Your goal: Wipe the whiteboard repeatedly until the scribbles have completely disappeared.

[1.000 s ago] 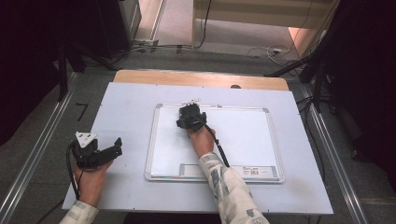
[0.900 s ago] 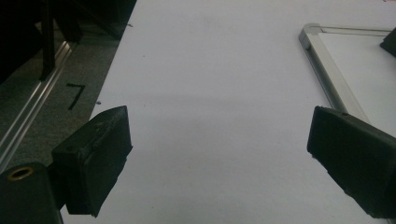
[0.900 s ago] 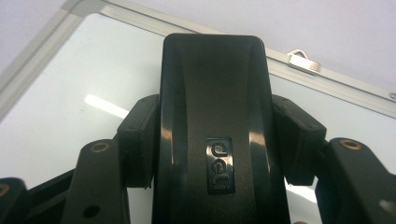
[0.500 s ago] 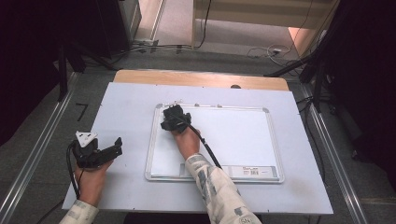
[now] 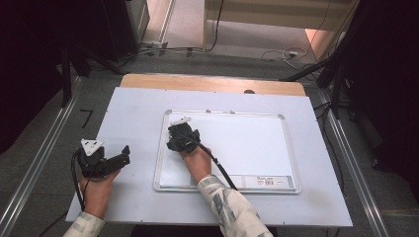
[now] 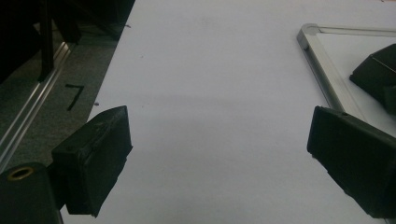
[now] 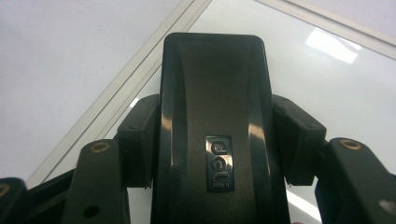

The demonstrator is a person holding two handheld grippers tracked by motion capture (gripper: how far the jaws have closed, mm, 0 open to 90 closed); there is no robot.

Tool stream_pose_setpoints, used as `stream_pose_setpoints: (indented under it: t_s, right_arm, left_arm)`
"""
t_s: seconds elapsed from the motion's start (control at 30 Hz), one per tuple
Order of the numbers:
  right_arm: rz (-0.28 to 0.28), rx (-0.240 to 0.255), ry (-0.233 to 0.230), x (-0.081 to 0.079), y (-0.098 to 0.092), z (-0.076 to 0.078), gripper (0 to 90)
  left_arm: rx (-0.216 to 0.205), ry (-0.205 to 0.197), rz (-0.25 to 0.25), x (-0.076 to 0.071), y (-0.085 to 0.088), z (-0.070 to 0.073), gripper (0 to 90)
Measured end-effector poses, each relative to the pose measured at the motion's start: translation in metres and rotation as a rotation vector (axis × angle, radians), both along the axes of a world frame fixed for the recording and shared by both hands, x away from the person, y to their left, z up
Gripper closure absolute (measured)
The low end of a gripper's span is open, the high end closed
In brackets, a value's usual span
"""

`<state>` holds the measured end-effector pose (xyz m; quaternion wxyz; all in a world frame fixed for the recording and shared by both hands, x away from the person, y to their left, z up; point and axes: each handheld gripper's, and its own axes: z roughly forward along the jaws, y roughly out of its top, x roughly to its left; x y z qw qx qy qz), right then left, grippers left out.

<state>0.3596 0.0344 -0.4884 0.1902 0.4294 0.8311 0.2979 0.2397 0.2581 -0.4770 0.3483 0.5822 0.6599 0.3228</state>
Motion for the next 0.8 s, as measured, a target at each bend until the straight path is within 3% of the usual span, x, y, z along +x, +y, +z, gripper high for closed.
stream_pose_setpoints:
  t_s: [0.47, 0.8]
  right_arm:
    - [0.051, 0.007, 0.011, -0.031, -0.008, -0.001, 38.0]
    - [0.053, 0.004, -0.022, -0.040, -0.011, -0.001, 38.2]
  left_arm:
    - [0.006, 0.002, -0.004, 0.001, -0.002, -0.001, 6.8]
    - [0.007, 0.002, -0.001, 0.001, -0.001, 0.000, 6.8]
